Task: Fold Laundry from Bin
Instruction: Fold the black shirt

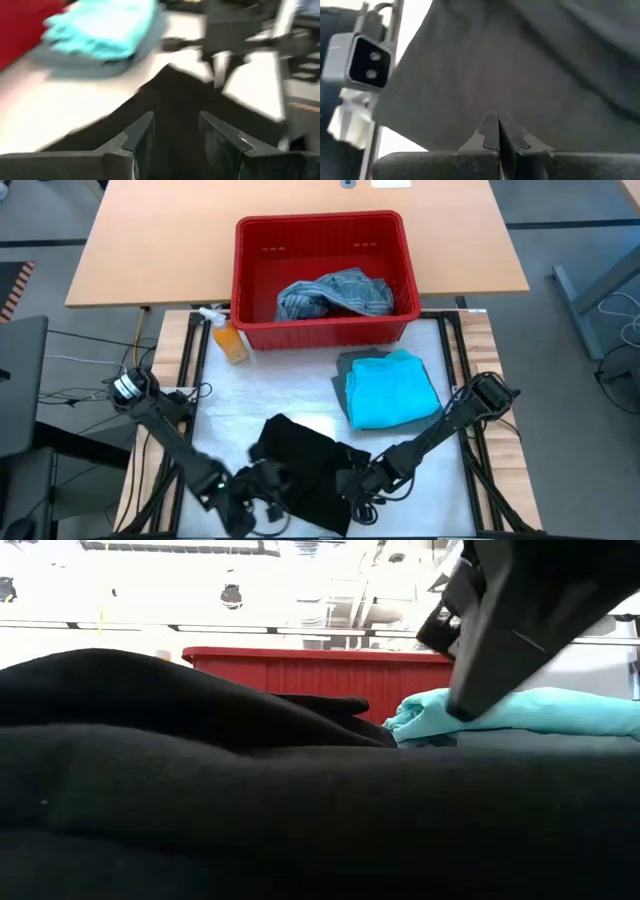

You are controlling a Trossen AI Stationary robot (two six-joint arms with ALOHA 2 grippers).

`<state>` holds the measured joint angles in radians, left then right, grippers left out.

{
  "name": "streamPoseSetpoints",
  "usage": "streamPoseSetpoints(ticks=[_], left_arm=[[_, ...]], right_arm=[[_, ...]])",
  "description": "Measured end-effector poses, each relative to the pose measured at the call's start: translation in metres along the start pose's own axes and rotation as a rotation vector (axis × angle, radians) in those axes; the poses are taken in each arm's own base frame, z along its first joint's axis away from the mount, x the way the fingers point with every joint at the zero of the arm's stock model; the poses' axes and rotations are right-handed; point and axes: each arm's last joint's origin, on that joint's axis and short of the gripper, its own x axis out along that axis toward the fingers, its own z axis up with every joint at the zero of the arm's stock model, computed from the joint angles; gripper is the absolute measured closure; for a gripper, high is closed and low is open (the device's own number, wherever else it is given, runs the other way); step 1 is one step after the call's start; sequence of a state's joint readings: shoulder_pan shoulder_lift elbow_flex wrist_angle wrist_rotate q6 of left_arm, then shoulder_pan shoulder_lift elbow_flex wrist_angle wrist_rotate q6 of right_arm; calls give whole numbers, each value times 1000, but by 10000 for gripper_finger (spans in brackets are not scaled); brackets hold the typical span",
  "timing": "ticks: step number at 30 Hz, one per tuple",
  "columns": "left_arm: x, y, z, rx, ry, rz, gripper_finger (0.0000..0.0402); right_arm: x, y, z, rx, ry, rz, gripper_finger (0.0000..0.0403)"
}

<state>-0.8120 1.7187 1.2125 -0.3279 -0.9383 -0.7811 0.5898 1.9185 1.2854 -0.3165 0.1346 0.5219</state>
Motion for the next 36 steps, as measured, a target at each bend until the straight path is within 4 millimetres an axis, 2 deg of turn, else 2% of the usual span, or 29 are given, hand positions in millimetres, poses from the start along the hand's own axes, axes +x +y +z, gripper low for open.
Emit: streamPoseSetpoints(ticks=[4,8,13,18,26,31,34,36], left_arm=[[29,1,21,-21,-21,-103,258],[58,0,18,64,-13,-157,258],[82,-6,14,218,-9,-131,249],[116,1,16,183,69,-122,218],[140,22,33,236,211,-174,173],[156,47,35,273,293,-151,169],[160,52,39,312,284,-163,168],[163,55,41,316,302,-240,168]], right_arm=[[-15,6,-5,8,2,-67,386],[-28,14,-21,5,42,-171,386],[-35,22,-38,19,57,-282,386],[-36,28,-42,35,36,-287,386],[-36,31,-42,32,24,-275,386],[-36,31,-41,32,18,-269,386],[-36,32,-40,33,13,-265,386],[-36,32,-40,34,8,-261,386]])
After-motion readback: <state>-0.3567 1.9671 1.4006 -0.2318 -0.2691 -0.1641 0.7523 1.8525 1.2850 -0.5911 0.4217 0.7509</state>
